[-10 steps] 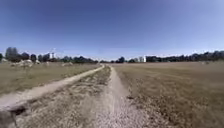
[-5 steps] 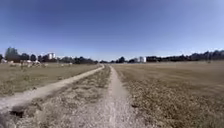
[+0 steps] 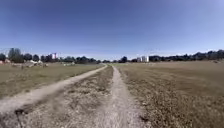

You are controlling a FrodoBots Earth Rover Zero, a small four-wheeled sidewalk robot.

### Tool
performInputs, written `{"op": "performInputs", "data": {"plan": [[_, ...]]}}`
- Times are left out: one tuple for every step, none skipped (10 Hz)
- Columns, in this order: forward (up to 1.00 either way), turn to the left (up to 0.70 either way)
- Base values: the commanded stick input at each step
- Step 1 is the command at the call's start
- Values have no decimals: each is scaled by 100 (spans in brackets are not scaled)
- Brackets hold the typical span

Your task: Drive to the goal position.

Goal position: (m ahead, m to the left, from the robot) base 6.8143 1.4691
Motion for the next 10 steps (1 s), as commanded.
{"op": "performInputs", "data": {"plan": [[69,6],[69,6],[69,6],[69,6],[69,6],[69,6],[69,6],[69,6],[69,6],[69,6]]}}
